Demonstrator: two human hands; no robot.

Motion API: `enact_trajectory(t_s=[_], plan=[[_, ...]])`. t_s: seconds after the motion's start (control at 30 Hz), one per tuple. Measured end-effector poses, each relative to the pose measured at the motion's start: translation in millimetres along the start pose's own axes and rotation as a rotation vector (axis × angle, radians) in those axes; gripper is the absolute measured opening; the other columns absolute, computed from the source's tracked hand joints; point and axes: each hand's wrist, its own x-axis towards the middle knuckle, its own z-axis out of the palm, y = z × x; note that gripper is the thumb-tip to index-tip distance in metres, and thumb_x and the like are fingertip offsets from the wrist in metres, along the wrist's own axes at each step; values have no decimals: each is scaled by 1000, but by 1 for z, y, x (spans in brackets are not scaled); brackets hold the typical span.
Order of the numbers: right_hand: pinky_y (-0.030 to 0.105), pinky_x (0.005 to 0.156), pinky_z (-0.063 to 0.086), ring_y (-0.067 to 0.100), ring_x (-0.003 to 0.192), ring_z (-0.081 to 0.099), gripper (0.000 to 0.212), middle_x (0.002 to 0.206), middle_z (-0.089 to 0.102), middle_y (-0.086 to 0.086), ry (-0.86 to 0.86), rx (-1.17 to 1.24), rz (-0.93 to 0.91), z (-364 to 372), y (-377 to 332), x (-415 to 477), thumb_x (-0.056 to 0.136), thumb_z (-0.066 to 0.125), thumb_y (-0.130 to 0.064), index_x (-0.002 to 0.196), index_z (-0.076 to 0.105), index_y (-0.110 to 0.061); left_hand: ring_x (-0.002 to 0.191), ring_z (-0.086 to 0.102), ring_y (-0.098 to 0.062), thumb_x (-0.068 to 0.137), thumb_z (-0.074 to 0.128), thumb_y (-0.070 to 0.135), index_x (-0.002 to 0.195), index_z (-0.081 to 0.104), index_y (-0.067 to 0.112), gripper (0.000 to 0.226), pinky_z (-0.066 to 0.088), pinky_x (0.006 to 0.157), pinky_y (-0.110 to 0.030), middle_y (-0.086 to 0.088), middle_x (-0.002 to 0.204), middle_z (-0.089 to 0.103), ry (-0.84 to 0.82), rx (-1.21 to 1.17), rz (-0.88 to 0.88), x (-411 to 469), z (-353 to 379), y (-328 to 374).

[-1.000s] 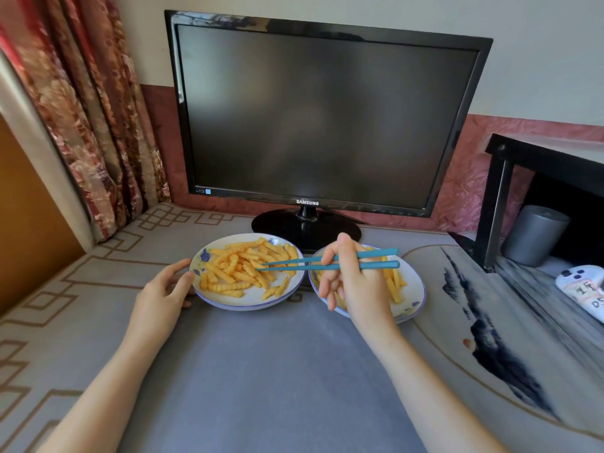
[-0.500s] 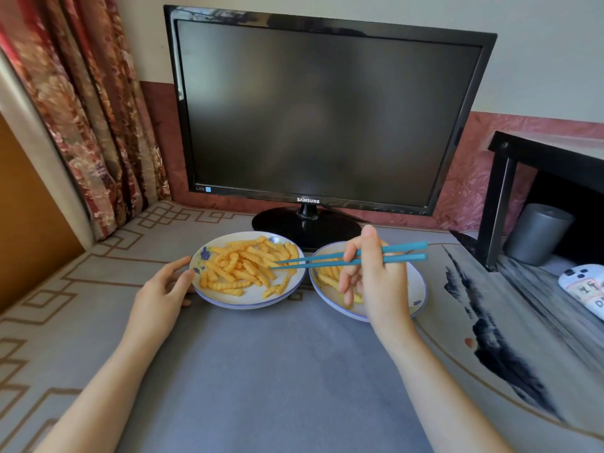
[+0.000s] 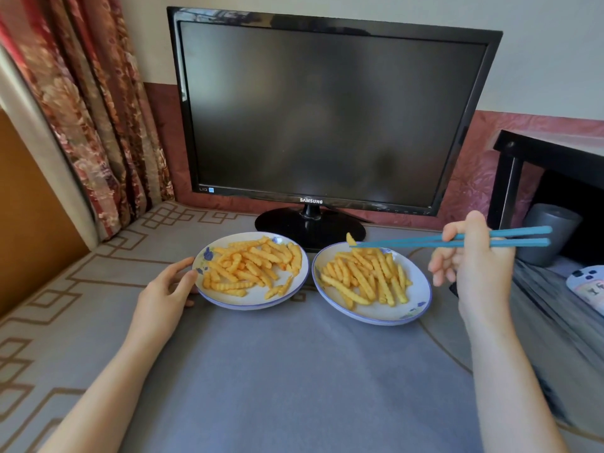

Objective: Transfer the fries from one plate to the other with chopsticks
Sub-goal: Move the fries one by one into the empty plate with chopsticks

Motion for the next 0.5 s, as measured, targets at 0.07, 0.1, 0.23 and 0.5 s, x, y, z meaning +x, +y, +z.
enact_trajectory(t_s=[0.07, 0.1, 0.23, 0.5], plan=[[14, 30, 20, 18, 22, 33, 40, 32, 45, 8, -25, -65, 20, -5, 1, 3, 99, 33, -24, 65, 48, -8, 72, 60, -6, 97, 48, 16, 124, 59, 16, 29, 44, 51, -2, -5, 98, 68, -2, -3, -3, 0, 0, 0], [15, 30, 19, 18, 22, 32, 40, 32, 45, 8, -40, -87, 27, -7, 0, 4, 99, 34, -24, 65, 48, -8, 72, 60, -6, 97, 48, 16, 124, 59, 16, 29, 44, 51, -2, -4, 97, 68, -4, -4, -5, 0, -1, 0], [14, 29, 20, 18, 22, 30, 39, 32, 45, 7, -87, -106, 70, -14, -2, 6, 98, 34, -24, 66, 48, -8, 71, 60, -6, 97, 48, 16, 125, 58, 15, 30, 44, 52, -2, 1, 89, 68, -10, -14, -6, 0, -1, 0], [18, 33, 19, 17, 26, 31, 38, 35, 46, 7, -78, -7, 1, -5, -9, -4, 97, 36, -26, 65, 50, -11, 71, 60, -7, 97, 48, 16, 127, 58, 14, 32, 44, 52, -2, -3, 92, 68, -7, -5, 0, 0, -1, 0]])
